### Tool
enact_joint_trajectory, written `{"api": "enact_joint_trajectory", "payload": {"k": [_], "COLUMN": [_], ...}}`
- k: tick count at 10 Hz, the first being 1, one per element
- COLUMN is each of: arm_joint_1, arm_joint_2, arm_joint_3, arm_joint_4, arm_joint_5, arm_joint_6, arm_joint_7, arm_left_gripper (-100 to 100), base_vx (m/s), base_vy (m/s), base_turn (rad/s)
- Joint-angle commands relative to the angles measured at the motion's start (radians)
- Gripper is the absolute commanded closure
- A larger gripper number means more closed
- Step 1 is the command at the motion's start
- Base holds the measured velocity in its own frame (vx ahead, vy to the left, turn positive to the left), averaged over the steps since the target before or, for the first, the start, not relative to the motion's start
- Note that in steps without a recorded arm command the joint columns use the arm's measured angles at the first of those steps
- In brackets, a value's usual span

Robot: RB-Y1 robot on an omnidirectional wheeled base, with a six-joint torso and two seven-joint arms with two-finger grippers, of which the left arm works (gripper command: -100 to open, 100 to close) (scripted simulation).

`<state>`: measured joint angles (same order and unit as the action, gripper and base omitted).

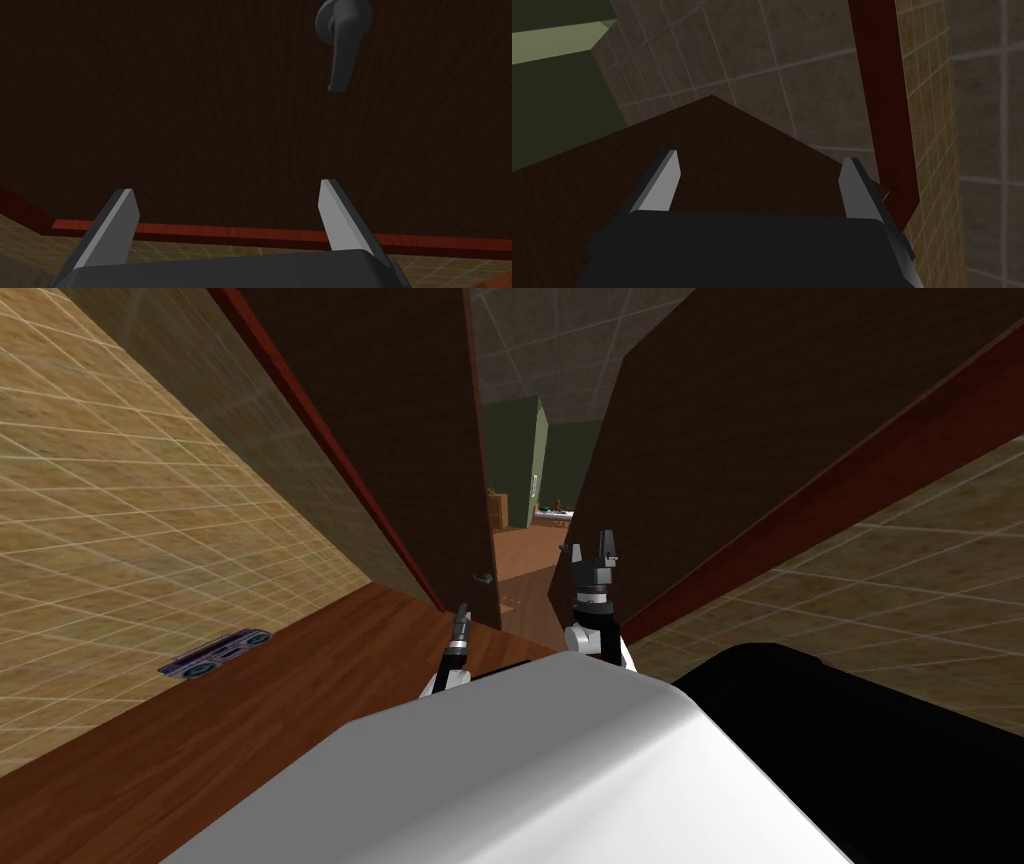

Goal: Push the door open

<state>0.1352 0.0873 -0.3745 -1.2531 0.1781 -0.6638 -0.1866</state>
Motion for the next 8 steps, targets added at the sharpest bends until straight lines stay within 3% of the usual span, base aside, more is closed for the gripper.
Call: {"api": "enact_joint_trajectory", "payload": {"k": [1, 4, 8], "arm_joint_1": [-0.012, -0.040, -0.066], "arm_joint_2": [-0.007, -0.021, -0.037], "arm_joint_3": [-0.012, -0.043, -0.074], "arm_joint_4": [0.037, 0.123, 0.204], "arm_joint_5": [0.003, 0.014, 0.024], "arm_joint_6": [-0.010, -0.028, -0.046], "arm_joint_7": [-0.003, -0.006, -0.008], "arm_left_gripper": [-100, -100, -100], "base_vx": [0.077, 0.101, 0.087], "base_vy": [0.070, 0.111, 0.102], "base_turn": [-0.087, -0.130, -0.102]}}
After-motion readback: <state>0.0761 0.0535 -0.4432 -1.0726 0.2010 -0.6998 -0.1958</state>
